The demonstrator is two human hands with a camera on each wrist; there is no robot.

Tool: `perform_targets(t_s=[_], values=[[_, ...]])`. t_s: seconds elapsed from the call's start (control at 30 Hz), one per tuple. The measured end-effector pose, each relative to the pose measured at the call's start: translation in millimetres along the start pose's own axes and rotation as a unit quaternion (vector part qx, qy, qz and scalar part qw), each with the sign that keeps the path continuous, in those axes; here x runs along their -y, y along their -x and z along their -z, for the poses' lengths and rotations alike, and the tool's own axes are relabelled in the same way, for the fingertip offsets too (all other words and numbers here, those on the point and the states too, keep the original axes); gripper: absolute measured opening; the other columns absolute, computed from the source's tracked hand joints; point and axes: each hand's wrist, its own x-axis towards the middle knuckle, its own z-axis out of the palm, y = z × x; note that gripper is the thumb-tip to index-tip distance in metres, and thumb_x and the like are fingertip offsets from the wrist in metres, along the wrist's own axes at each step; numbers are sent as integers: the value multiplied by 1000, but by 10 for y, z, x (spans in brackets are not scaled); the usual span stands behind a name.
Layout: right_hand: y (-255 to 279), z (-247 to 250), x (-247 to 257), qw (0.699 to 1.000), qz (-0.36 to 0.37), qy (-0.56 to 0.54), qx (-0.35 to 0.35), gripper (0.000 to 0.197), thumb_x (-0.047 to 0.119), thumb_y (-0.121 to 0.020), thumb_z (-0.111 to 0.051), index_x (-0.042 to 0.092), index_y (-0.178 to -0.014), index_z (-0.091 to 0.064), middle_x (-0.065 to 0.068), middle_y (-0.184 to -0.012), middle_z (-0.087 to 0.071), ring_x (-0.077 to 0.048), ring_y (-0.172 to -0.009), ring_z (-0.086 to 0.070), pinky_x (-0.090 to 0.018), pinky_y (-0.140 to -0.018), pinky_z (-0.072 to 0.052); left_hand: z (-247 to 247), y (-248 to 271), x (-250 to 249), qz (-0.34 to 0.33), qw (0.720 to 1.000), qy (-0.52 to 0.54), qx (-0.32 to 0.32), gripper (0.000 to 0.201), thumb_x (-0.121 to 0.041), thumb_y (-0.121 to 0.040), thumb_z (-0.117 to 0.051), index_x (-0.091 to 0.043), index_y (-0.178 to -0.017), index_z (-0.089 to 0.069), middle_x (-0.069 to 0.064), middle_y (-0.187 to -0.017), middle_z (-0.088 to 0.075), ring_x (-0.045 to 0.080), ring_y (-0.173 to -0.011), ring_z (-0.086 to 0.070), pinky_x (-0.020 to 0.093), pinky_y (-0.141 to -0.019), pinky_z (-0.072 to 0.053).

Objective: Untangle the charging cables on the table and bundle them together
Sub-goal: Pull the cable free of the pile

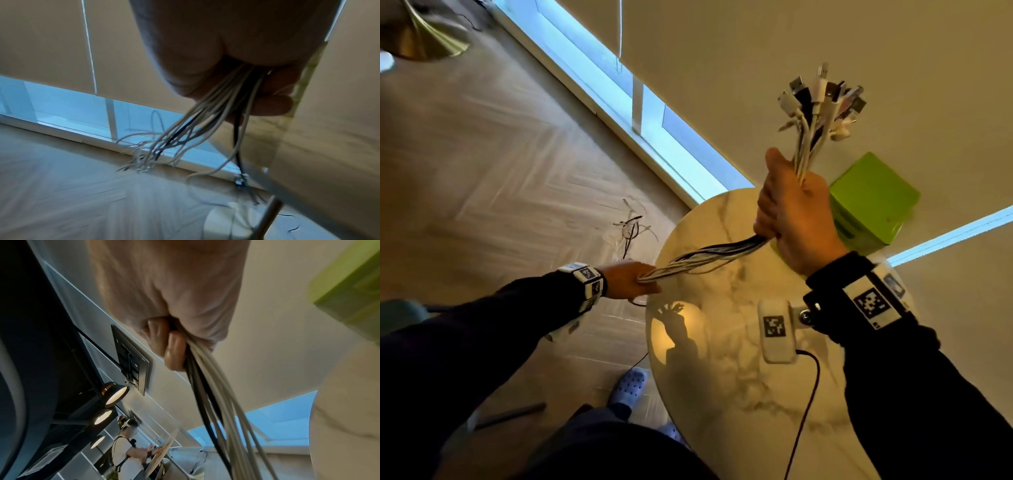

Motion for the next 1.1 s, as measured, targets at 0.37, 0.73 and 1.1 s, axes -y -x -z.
perform_targets(t_s=[0.37, 0.73, 1.1], values=[[-283, -95, -141, 998, -28, 46, -39, 50, 32, -105, -47, 19, -60, -28, -5, -52, -26, -17, -46, -20, -27, -46, -22, 536, -267, 356, 33, 993, -100, 48, 60, -60, -75, -79, -34, -119, -47, -9, -111, -66, 19, -102, -62, 37, -91, -49], [-145, -9, -467, 987, -145, 39, 54, 54, 34, -105, -46, 19, -53, -37, -5, -51, -29, -15, -41, -23, -23, -44, -23, 856, -429, -1469, -309, 861, 402, 46, 101, -70, -80, -66, 13, -134, -44, 19, -123, -60, 35, -118, -56, 47, -105, -43], [46, 265, -697, 980, -185, 55, 46, 35, 19, -99, -56, 12, -65, -52, -8, -58, -48, -23, -47, -44, -31, -51, -39, 768, -681, -2149, -297, 888, 349, -15, 23, -8, -98, -62, 1, -119, -60, -4, -83, -69, 13, -83, -67, 25, -79, -53]])
